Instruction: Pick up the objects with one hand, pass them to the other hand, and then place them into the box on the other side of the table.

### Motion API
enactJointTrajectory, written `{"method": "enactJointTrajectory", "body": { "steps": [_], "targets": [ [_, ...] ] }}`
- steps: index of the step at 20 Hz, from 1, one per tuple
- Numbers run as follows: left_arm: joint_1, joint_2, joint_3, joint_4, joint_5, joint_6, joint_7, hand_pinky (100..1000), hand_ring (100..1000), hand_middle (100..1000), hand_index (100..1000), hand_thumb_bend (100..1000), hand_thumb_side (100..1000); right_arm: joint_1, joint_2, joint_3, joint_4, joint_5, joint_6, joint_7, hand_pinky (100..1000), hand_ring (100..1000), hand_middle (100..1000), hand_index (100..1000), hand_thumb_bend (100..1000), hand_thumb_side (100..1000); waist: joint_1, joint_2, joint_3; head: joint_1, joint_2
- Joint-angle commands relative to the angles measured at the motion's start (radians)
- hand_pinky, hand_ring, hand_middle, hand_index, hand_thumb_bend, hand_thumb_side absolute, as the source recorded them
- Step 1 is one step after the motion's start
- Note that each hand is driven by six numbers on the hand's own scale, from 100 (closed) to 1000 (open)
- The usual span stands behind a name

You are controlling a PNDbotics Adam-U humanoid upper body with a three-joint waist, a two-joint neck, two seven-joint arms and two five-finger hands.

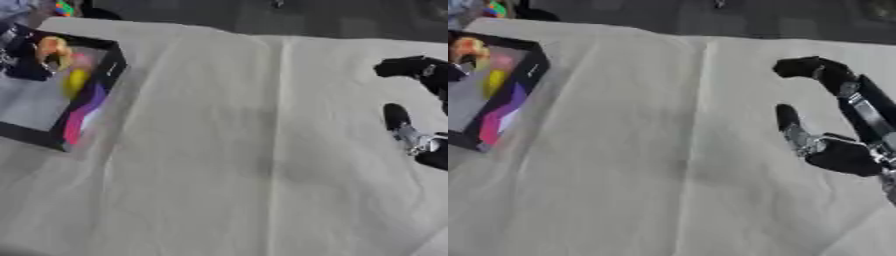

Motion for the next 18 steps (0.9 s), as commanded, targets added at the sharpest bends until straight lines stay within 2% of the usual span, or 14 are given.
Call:
{"method": "enactJointTrajectory", "body": {
  "steps": [1,2,3,4,5,6,8,10,14,15,16,17,18],
  "targets": [
    [-0.02,0.025,0.018,0.009,-0.042,-0.02,0.003,798,651,559,649,370,100,-0.005,-0.017,-0.015,-0.027,-0.011,0.001,-0.007,943,837,796,878,100,478,-0.009,0.0,0.0,0.005,-0.007],
    [-0.02,0.024,0.018,0.012,-0.056,-0.024,-0.001,813,681,583,675,391,100,-0.004,-0.018,-0.016,-0.028,-0.012,0.002,-0.008,943,837,796,878,100,478,-0.008,-0.001,0.0,0.006,-0.007],
    [-0.02,0.025,0.019,0.017,-0.071,-0.025,-0.005,853,752,646,737,509,441,-0.003,-0.019,-0.017,-0.029,-0.014,0.003,-0.009,943,837,795,876,100,479,-0.007,-0.002,0.0,0.007,-0.007],
    [-0.02,0.026,0.019,0.021,-0.088,-0.025,-0.006,867,776,681,774,605,656,-0.001,-0.02,-0.018,-0.029,-0.015,0.005,-0.009,943,836,795,876,100,478,-0.006,-0.003,0.0,0.008,-0.006],
    [-0.02,0.026,0.02,0.026,-0.105,-0.024,-0.008,879,801,719,814,655,835,0.0,-0.02,-0.019,-0.03,-0.017,0.006,-0.01,943,836,795,875,100,477,-0.005,-0.005,0.0,0.007,-0.004],
    [-0.018,0.026,0.021,0.032,-0.122,-0.02,-0.009,883,809,731,824,678,897,0.002,-0.021,-0.02,-0.03,-0.019,0.006,-0.011,943,836,795,875,100,475,-0.004,-0.007,-0.001,0.006,0.0],
    [-0.015,0.027,0.025,0.043,-0.156,-0.001,-0.002,881,812,737,835,768,877,0.004,-0.023,-0.022,-0.032,-0.025,0.007,-0.013,945,836,795,876,100,474,-0.002,-0.011,-0.002,0.005,0.003],
    [-0.012,0.024,0.028,0.048,-0.187,0.018,0.005,880,811,736,838,798,851,0.007,-0.027,-0.024,-0.035,-0.03,0.008,-0.013,945,836,795,876,100,471,0.001,-0.015,-0.003,0.003,0.003],
    [-0.009,0.02,0.042,0.048,-0.203,0.033,-0.002,874,804,727,834,788,807,0.011,-0.032,-0.028,-0.037,-0.041,0.011,-0.016,945,836,795,875,100,467,0.006,-0.021,-0.003,-0.007,0.0],
    [-0.008,0.02,0.047,0.046,-0.198,0.037,0.0,873,799,719,827,744,789,0.013,-0.033,-0.03,-0.038,-0.044,0.011,-0.017,945,836,795,875,100,466,0.007,-0.023,-0.003,-0.01,0.001],
    [-0.006,0.02,0.052,0.042,-0.19,0.04,0.004,873,799,719,827,744,789,0.014,-0.033,-0.031,-0.038,-0.046,0.011,-0.018,945,836,795,875,100,466,0.008,-0.025,-0.002,-0.012,0.001],
    [-0.012,0.016,0.061,0.033,-0.18,0.042,0.011,863,783,751,762,339,567,0.018,-0.035,-0.035,-0.038,-0.051,0.011,-0.022,945,836,798,875,100,463,0.008,-0.028,-0.001,-0.022,0.002],
    [-0.023,0.01,0.077,0.017,-0.169,0.042,0.021,859,779,761,753,244,498,0.025,-0.04,-0.04,-0.039,-0.056,0.006,-0.026,945,837,804,877,100,456,0.008,-0.031,0.003,-0.035,0.003]
  ]
}}
